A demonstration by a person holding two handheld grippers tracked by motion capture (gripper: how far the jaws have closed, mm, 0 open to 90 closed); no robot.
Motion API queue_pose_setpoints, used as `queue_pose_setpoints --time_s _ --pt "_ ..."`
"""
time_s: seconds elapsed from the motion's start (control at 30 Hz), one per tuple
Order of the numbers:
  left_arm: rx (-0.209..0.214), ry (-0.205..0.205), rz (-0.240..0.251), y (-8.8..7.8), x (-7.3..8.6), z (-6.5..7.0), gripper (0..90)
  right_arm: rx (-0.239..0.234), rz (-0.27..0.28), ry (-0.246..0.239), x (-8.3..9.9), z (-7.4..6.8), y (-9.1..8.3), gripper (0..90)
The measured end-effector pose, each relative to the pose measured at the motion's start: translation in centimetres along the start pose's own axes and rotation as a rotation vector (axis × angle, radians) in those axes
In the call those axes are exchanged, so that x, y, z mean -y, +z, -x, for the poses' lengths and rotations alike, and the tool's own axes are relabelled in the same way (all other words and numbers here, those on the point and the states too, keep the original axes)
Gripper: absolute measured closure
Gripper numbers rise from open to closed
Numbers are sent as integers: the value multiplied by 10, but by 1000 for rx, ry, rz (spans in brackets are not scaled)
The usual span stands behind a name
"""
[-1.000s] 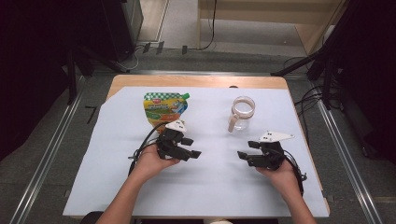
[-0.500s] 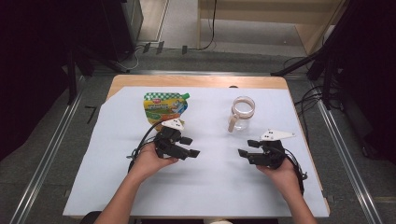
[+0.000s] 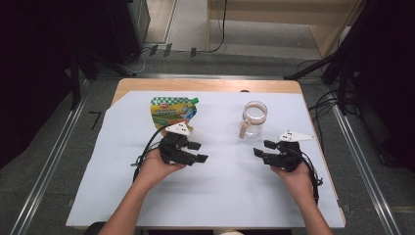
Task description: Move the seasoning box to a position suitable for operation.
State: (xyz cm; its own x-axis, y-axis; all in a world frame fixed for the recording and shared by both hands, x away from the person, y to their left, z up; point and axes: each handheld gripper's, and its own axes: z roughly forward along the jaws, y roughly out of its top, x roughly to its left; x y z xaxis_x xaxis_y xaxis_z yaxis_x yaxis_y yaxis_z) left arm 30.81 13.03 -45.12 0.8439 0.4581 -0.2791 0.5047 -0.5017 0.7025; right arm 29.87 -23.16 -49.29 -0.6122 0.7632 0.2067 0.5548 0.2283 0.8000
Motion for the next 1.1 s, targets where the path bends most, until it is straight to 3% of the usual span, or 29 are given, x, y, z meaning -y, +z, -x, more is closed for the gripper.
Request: queue_pose_setpoints --time_s 0.07,0.2,0.3,0.37,0.57,0.7,0.8,0.87,1.1 --pt "-3 4 -13 0 -1 1 414 12 -35 3 -4 3 0 426" --pt "9 -9 -12 0 -1 0 409 3 6 23 -13 11 -1 418" --pt "2 -14 -10 0 0 -1 379 2 -10 57 -20 19 4 414" --pt "23 -28 -9 0 0 -2 372 35 17 23 -23 22 6 406" --pt "36 -16 -8 0 0 0 371 80 20 16 -33 24 20 337" --pt "48 -16 -1 -1 -1 -1 363 144 -17 -3 -38 27 28 354" --pt "56 -17 0 0 -1 -1 362 145 5 7 -39 30 36 317" --pt "56 -20 -1 0 0 -1 361 181 26 -6 -39 29 42 293" --pt "56 -18 -8 2 0 -1 362 179 24 -35 -39 32 60 186"
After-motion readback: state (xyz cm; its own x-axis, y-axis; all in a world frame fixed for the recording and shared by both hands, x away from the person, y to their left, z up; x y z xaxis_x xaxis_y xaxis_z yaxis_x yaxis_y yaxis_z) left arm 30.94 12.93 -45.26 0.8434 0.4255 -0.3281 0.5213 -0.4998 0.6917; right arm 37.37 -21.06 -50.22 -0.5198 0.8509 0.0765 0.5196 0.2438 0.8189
